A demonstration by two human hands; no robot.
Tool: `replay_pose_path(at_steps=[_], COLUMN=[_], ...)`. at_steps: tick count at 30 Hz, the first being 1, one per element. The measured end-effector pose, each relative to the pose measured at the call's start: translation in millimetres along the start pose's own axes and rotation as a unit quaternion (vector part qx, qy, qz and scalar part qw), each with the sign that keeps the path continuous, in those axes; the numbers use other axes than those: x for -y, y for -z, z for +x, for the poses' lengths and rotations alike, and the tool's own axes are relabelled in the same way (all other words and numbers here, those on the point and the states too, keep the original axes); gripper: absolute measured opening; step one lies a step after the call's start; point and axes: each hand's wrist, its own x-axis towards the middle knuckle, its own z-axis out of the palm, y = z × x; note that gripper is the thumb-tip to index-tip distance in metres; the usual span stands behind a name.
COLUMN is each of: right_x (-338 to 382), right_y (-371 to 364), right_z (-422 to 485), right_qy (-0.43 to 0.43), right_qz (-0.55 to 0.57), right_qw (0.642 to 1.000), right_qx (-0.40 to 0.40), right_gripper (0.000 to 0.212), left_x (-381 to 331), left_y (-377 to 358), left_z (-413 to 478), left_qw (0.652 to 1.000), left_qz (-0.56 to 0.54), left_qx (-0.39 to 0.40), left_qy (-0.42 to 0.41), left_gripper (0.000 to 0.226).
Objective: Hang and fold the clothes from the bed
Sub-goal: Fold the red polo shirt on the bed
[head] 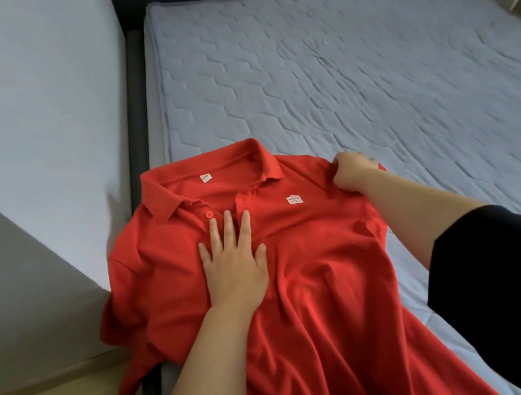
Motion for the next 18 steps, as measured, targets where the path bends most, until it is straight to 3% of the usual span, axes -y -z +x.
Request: replay_pose_path(at_steps=[4, 7, 10, 14, 16, 18], right_x=[1, 14, 52, 108, 125, 127], right_y=[8, 5, -5, -36, -61, -87], right_z=[12, 2, -31, -103, -128, -136], right_qy=[-0.042, -0.038, 0.085, 0.281, 0.302, 0.258], right_qz=[-0.065, -0.004, 0.055, 0.126, 0.1, 0.07], right_qw=[0.97, 0.952, 0.945, 0.906, 0.921, 0.955], right_qx=[-0.232, -0.304, -0.312, -0.292, -0.225, -0.13], right_gripper=[0.028, 0.029, 0.04, 0.048, 0.05, 0.053], left_x=[0, 1, 3, 14, 27, 45], left_y=[-7, -5, 4, 26, 32, 36], left_z=[4, 3, 3, -5, -17, -29], left_qw=[1.0, 1.0, 0.996, 0.97, 0.964, 0.948], left_qz=[0.01, -0.012, -0.088, -0.22, -0.198, -0.16], left_qx=[0.003, 0.013, 0.0, -0.1, -0.174, -0.25], left_qy=[0.0, -0.006, -0.014, -0.001, 0.035, 0.114], left_gripper=[0.065, 0.066, 0.064, 0.049, 0.041, 0.036])
